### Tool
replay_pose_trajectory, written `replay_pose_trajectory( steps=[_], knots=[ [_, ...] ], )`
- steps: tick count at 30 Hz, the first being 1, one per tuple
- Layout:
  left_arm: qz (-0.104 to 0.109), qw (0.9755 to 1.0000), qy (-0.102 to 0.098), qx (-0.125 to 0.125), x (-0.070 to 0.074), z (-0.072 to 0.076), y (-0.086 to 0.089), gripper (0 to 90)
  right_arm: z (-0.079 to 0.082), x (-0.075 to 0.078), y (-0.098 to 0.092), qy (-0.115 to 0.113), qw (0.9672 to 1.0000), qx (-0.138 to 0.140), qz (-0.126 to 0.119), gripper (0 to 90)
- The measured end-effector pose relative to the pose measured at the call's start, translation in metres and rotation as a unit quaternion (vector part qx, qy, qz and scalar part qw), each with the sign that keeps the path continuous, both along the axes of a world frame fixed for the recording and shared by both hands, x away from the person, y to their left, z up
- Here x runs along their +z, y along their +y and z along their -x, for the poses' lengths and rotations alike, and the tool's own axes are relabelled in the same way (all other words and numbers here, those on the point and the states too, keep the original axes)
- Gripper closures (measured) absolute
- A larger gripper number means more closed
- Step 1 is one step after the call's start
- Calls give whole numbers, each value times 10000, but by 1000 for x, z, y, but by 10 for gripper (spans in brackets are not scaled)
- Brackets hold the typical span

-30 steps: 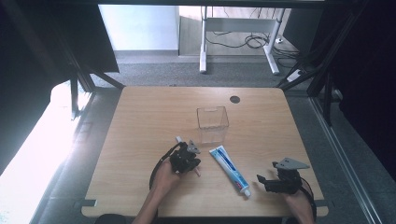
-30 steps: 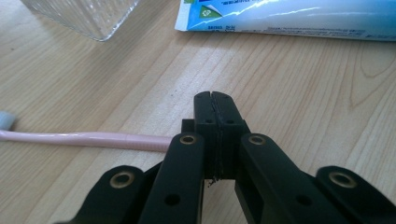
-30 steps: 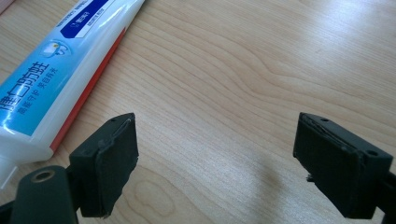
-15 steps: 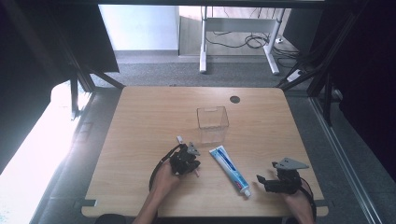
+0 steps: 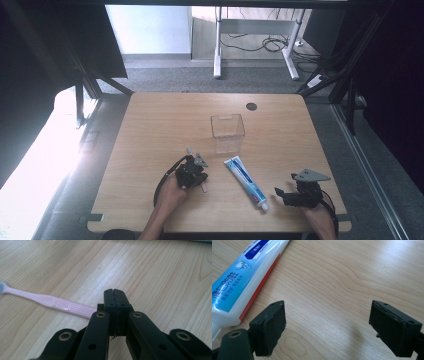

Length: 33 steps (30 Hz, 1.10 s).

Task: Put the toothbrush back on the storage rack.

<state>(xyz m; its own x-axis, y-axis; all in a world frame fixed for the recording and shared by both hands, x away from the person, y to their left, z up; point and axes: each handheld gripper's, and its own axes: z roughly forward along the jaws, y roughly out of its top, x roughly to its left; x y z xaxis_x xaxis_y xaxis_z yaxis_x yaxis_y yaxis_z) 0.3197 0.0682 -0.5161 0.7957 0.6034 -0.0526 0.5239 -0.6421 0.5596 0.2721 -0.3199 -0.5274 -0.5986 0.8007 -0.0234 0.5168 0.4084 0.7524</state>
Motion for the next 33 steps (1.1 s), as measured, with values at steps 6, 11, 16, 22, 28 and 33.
replay_pose_trajectory(
  steps=[6, 11, 16, 22, 28, 33],
  knots=[
    [-21, 10000, 33, 77, -1, 2, 10, 897, 0, 0, 0, 6, 10000, 0, 1, 145],
    [-23, 9999, 66, 150, -2, 4, 18, 897, 0, 0, 0, 10, 10000, -1, 7, 145],
    [-23, 9997, 86, 239, -2, 5, 27, 896, 0, 0, 0, 9, 10000, 7, 19, 145],
    [-82, 9994, 110, 315, -2, 5, 37, 893, 0, -1, 1, 19, 10000, 15, 27, 145],
    [-119, 9990, 129, 407, -2, 5, 47, 892, 0, -1, 1, 28, 10000, 15, 29, 145],
    [-147, 9987, 137, 463, -1, 4, 55, 888, 0, -1, 1, 43, 10000, 14, 34, 145]
  ],
)
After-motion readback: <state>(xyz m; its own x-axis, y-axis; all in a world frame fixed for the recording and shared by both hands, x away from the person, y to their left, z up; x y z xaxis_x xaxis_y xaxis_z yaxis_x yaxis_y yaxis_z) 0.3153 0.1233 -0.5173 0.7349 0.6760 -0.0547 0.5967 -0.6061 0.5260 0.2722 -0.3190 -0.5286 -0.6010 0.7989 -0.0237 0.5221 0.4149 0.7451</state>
